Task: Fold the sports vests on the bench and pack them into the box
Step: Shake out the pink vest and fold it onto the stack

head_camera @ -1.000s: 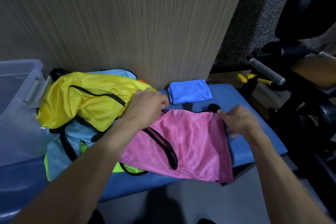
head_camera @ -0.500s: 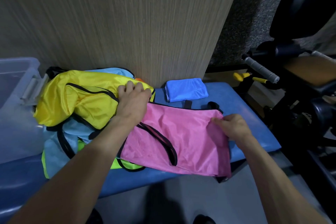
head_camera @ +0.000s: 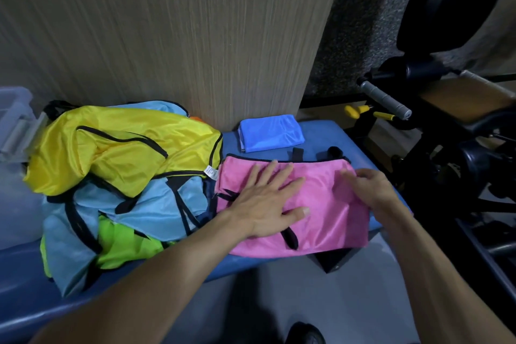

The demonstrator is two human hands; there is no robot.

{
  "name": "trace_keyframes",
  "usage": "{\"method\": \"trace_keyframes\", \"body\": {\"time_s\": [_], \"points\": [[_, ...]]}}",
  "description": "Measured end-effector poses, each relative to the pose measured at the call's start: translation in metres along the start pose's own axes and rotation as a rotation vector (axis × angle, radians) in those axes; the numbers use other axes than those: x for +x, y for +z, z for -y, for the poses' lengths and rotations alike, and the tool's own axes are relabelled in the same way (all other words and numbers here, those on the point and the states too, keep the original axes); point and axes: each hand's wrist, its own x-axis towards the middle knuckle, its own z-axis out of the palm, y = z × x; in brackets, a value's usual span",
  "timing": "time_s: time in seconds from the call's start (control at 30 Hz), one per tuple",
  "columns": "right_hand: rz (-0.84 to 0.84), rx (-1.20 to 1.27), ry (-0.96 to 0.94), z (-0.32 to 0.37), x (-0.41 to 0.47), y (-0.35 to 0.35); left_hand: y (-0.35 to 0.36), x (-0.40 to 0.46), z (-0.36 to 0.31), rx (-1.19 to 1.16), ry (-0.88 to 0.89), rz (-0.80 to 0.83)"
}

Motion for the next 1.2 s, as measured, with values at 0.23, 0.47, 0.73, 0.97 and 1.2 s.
{"method": "trace_keyframes", "body": {"time_s": [0.23,0.47,0.73,0.97,1.2], "points": [[0.409,0.217,0.155,-0.005,-0.015,-0.021,-0.010,0.012,-0.009,-0.052,-0.101,0.046],[0.426,0.320,0.186,-0.009,-0.028,-0.023,0.008,0.018,-0.018,0.034,-0.050,0.127],[0.445,0.407,0.190,0.003,-0.043,-0.022,0.014,0.016,-0.023,0.067,-0.088,0.059],[0.431,0.528,0.087,0.046,-0.058,-0.013,-0.020,-0.004,-0.017,-0.143,-0.051,-0.087],[0.421,0.103,-0.290,0.110,-0.099,0.078,-0.061,-0.024,0.042,-1.348,-0.532,-0.429]]}}
